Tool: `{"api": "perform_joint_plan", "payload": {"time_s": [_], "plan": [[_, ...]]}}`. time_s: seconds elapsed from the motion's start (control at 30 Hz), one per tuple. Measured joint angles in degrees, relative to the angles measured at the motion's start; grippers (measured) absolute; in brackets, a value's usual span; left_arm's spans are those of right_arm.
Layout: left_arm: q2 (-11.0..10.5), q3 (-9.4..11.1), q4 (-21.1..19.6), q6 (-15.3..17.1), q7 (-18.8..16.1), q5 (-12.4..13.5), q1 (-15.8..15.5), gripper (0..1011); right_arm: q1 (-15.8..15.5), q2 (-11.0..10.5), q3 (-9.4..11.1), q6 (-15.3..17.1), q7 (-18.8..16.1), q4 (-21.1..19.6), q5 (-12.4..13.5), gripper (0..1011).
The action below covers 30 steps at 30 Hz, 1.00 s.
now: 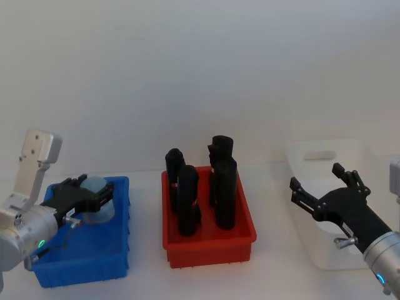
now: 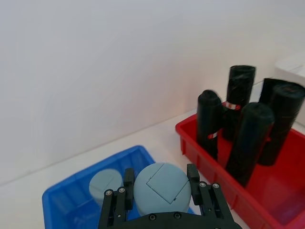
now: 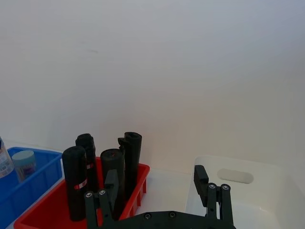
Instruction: Pick the cotton swabs from the blue box and place them into the white box.
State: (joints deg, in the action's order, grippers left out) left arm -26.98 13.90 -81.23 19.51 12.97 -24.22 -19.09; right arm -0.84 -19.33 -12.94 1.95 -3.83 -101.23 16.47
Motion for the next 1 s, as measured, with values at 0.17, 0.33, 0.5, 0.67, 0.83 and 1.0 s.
{"api": "perform_joint_plan", "payload": {"time_s": [0.17, 0.33, 0.5, 0.67, 0.83, 1.0], "plan": [[-0.33, 0.25, -3.28, 1.0, 2.88, 2.25, -0.64, 669, 0.0, 0.0, 0.0, 0.0, 0.0, 0.0, 0.0, 1002], [-0.38, 0.66, -5.72, 2.37, 5.75, 4.16, -1.52, 669, 0.0, 0.0, 0.0, 0.0, 0.0, 0.0, 0.0, 1001], [-0.13, 1.29, -8.0, 4.28, 9.04, 6.26, -2.81, 669, 0.0, 0.0, 0.0, 0.0, 0.0, 0.0, 0.0, 1002], [0.41, 2.06, -9.67, 6.22, 12.47, 8.14, -4.31, 669, 0.0, 0.0, 0.0, 0.0, 0.0, 0.0, 0.0, 1002], [1.0, 2.73, -10.42, 7.45, 15.24, 9.59, -5.63, 669, 0.0, 0.0, 0.0, 0.0, 0.0, 0.0, 0.0, 1002], [1.68, 3.48, -10.76, 8.54, 18.29, 11.14, -7.02, 669, 0.0, 0.0, 0.0, 0.0, 0.0, 0.0, 0.0, 1002]]}}
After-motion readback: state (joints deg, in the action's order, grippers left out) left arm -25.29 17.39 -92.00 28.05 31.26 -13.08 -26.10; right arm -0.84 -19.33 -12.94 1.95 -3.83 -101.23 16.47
